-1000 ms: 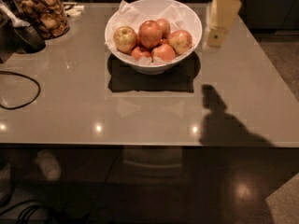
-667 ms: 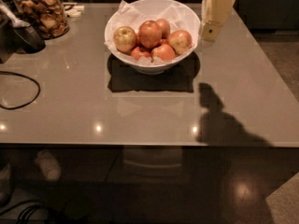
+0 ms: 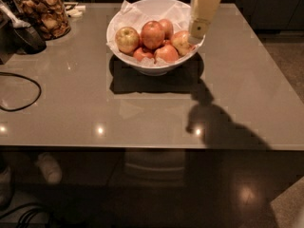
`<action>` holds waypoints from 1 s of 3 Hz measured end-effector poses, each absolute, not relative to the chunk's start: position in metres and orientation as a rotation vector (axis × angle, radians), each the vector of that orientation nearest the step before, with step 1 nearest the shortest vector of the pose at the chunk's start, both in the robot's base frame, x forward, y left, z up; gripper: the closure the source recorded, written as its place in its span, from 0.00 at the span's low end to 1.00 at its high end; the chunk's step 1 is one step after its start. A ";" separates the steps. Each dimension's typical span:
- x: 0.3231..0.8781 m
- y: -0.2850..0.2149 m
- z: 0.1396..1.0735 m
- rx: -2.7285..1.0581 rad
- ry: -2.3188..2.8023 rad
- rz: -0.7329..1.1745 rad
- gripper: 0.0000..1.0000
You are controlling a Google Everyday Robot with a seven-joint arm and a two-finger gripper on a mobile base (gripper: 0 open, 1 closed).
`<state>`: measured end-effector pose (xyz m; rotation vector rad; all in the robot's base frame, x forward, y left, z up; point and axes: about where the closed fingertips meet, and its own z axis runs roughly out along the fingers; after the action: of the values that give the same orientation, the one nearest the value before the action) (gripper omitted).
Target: Pick apple from white bowl
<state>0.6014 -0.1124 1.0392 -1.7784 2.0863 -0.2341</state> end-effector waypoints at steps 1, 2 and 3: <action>0.628 -0.094 1.034 -1.794 2.079 -0.210 0.00; 0.657 -0.074 1.029 -1.816 2.052 -0.187 0.00; 0.678 -0.060 1.026 -1.825 2.027 -0.179 0.00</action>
Offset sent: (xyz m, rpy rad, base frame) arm 0.0638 0.0404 -0.0162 -0.0339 0.1742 0.0667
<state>0.6776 -0.0602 1.0261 -1.8253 2.0273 -0.1789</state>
